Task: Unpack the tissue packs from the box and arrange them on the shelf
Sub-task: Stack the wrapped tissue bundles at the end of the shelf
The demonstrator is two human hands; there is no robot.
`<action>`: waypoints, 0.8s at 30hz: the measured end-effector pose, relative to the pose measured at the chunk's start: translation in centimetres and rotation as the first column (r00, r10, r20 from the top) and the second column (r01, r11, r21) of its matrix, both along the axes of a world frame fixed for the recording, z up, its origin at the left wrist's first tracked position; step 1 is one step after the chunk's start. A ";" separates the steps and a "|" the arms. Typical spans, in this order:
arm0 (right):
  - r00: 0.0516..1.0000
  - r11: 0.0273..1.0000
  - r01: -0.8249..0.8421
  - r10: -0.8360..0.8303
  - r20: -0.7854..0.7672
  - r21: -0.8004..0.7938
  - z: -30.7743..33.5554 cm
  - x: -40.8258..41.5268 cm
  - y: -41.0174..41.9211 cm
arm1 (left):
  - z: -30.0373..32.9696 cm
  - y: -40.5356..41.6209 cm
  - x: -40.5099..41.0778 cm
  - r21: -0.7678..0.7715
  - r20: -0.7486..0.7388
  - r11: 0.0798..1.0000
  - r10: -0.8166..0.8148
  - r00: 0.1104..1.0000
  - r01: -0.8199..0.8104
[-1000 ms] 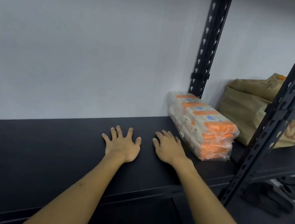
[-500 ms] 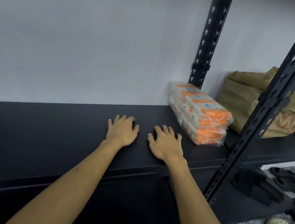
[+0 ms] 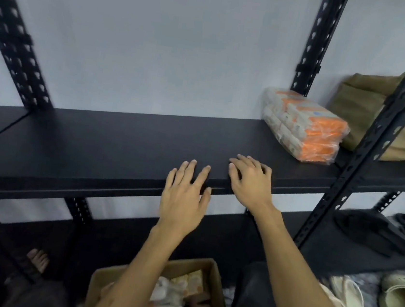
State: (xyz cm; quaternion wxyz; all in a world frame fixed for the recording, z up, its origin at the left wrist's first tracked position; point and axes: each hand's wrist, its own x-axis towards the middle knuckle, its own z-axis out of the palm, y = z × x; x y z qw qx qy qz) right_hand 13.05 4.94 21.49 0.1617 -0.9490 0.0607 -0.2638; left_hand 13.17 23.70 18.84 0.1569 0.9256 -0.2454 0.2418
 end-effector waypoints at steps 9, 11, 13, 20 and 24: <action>0.991 0.996 -0.065 0.057 0.123 0.063 -6.2 -6.4 5.8 | -10.6 9.3 -8.1 -0.091 -0.447 0.995 -0.010 0.895 -0.034; 0.989 0.991 -0.078 0.063 0.134 0.106 -7.6 -6.8 7.4 | -14.4 10.9 -9.8 -0.065 -0.581 0.994 0.037 0.813 -0.092; 0.993 0.984 -0.090 0.077 0.091 0.154 -10.2 -7.4 9.5 | -18.0 12.0 -11.9 -0.069 -0.705 0.982 0.077 0.705 -0.176; 0.649 0.963 0.075 0.150 -0.746 0.258 -25.3 -12.6 12.9 | -23.9 14.4 -12.6 -0.036 -0.942 0.961 0.059 0.332 -0.275; 0.374 0.977 0.010 0.194 -0.907 0.213 -29.7 -13.5 13.4 | -25.3 15.4 -13.0 0.112 -0.970 0.972 0.152 0.190 -0.205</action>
